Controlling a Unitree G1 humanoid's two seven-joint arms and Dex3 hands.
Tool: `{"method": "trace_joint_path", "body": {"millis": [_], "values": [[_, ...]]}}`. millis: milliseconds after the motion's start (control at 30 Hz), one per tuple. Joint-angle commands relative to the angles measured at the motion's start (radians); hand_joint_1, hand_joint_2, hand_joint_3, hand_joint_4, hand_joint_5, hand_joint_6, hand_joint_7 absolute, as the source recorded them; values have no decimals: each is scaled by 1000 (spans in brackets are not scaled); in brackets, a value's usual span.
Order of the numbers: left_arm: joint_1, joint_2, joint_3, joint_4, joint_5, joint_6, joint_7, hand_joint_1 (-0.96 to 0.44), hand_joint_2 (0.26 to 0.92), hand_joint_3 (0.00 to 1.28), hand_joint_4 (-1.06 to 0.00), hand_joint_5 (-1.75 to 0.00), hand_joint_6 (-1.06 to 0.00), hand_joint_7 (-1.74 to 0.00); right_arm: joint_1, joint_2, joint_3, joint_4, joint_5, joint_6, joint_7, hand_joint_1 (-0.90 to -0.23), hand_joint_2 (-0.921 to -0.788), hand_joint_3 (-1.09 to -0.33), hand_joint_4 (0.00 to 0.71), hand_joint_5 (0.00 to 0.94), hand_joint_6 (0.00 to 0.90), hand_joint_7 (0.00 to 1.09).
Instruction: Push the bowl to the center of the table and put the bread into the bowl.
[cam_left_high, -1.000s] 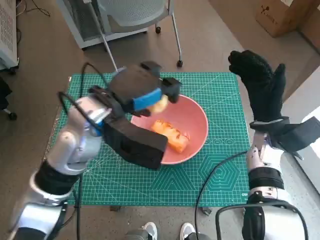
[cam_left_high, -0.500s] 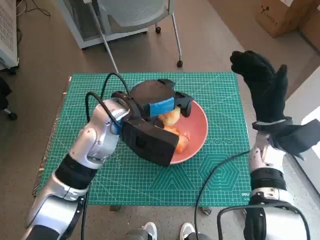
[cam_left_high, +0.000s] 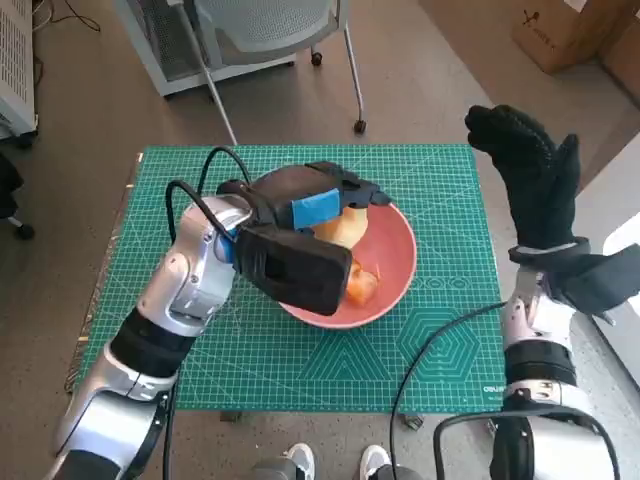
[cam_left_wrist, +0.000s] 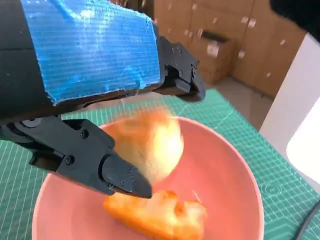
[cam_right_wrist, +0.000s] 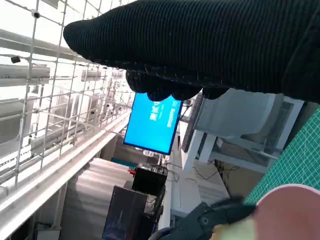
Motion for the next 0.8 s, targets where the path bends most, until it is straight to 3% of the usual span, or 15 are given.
{"method": "trace_joint_path", "body": {"millis": [33, 500, 633, 800], "values": [[14, 19, 6, 1, 1, -33, 31, -563, 884, 5, -4, 0, -240, -78, 17, 2, 8, 5, -15, 14, -13, -657, -921, -695, 139, 0, 308, 0], [45, 87, 118, 26, -110, -190, 99, -650, 910, 10, 1, 1, -139, -18, 4, 3, 22, -9, -13, 27, -28, -662, -921, -693, 140, 1, 315, 3], [59, 84, 194, 51, -215, -231, 111, -641, 907, 6, 1, 1, -107, -4, -10, 0, 23, 1, -13, 34, -32, -659, -921, -695, 142, 2, 314, 2], [116, 10, 337, 64, -442, -243, 141, -625, 911, 6, 1, 1, -90, -1, -25, 3, 26, 4, -13, 33, -34, -659, -921, -695, 154, 7, 317, 4]]}}
